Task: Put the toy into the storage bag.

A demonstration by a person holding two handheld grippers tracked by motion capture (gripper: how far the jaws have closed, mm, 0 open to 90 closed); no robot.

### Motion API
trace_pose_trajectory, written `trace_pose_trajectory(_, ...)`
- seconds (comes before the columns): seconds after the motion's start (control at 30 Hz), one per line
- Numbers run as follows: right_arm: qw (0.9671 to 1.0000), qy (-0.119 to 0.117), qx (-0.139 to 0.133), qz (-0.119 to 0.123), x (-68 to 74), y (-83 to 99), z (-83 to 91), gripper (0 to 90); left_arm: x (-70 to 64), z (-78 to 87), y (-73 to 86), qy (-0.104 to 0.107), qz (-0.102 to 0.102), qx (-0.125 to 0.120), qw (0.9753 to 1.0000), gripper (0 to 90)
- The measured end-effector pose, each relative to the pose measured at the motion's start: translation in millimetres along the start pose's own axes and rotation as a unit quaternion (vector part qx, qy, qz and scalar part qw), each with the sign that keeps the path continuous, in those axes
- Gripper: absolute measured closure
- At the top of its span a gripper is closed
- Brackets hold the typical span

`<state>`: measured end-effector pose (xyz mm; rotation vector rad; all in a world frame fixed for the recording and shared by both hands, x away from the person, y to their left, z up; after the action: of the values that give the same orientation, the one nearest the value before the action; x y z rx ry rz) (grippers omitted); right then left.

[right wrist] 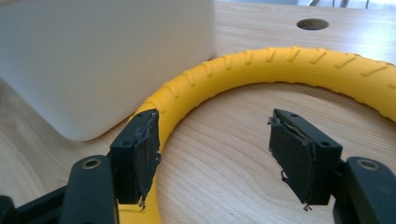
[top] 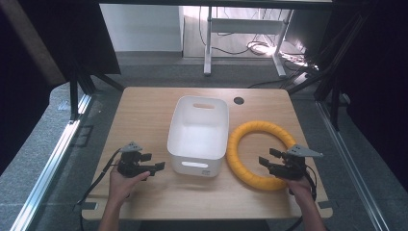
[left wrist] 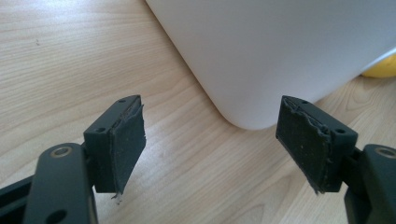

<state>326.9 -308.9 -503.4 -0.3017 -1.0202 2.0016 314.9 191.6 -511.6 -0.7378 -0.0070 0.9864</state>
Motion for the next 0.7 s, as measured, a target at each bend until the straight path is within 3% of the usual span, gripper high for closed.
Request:
trace_pose_trajectory(0.13, 0.9999, 0.005, 0.011, -0.005, -4.5, 3.2, 1.6, 32.5, 2.9, -1.8, -2.3, -0.003, 0.007, 0.001, 1.0000, 24.3)
trace_pose_trajectory(0.33, 0.9997, 0.011, 0.022, -0.006, -6.8, 6.9, 8.5, 30.0, -1.5, -5.0, 0.9, -0.010, 0.000, 0.013, 0.9999, 24.5)
trace_pose_trajectory(0.47, 0.9989, 0.011, 0.045, 0.001, -1.9, 7.8, 6.3, 28.2, -4.7, 3.9, 1.7, 0.005, 0.005, -0.002, 1.0000, 26.1)
trace_pose_trajectory(0.57, 0.9982, 0.009, 0.058, 0.008, 3.7, 10.4, 6.2, 28.6, -5.0, 15.5, 0.0, -0.003, 0.001, -0.011, 0.9999, 27.2)
trace_pose_trajectory(0.7, 0.9975, 0.009, 0.070, 0.013, 0.7, 10.1, 4.0, 29.9, -1.8, 13.1, -1.7, -0.011, 0.001, -0.002, 0.9999, 27.5)
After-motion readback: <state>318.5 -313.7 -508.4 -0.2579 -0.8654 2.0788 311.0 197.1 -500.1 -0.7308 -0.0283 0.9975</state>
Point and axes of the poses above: each handheld gripper's, and its own axes: z roughly backward along the jaws, y roughly out of its underside, x roughly to its left, the point moved 2 cm from there along -z, roughly forward along the jaws, and after that the axes turned 13 degrees about x, right-handed, at the moved point
